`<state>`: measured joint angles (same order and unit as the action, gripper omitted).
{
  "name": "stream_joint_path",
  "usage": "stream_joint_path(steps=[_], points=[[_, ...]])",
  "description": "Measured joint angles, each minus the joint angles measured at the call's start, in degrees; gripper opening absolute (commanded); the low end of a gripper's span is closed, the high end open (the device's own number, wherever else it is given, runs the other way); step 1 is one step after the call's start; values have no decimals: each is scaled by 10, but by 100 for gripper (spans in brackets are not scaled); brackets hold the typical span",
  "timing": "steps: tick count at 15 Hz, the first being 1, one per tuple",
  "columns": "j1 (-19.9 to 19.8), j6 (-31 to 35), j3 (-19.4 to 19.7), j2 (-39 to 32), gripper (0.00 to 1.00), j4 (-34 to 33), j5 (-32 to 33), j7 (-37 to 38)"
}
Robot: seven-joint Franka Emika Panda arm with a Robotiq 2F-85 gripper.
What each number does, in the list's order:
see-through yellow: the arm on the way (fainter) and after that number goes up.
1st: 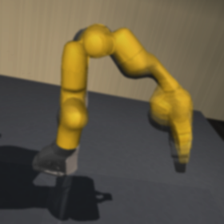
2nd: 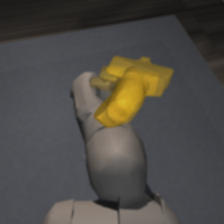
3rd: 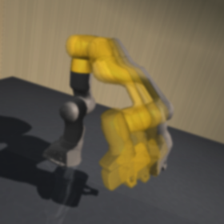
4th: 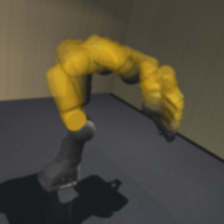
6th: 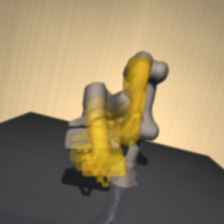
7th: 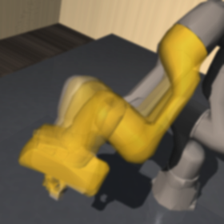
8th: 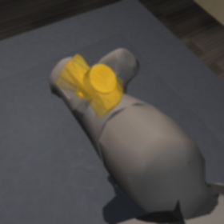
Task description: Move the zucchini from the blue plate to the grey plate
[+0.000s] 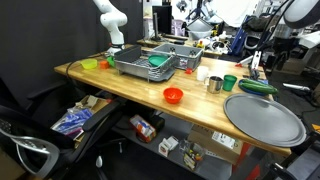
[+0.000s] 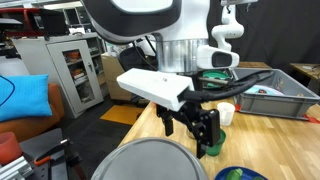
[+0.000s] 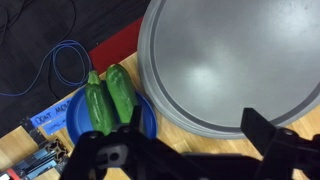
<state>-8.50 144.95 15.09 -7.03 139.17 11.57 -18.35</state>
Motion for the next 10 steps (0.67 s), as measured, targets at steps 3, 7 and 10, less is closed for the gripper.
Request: stream_joint_path(steps=[3,7,10], points=[[-1,-5,-1,-12,100,-13,-2,-1],[-1,-9,-2,-10,100,-13,-1,-1],[-4,-8,-3,-18,100,-17,-2,5]])
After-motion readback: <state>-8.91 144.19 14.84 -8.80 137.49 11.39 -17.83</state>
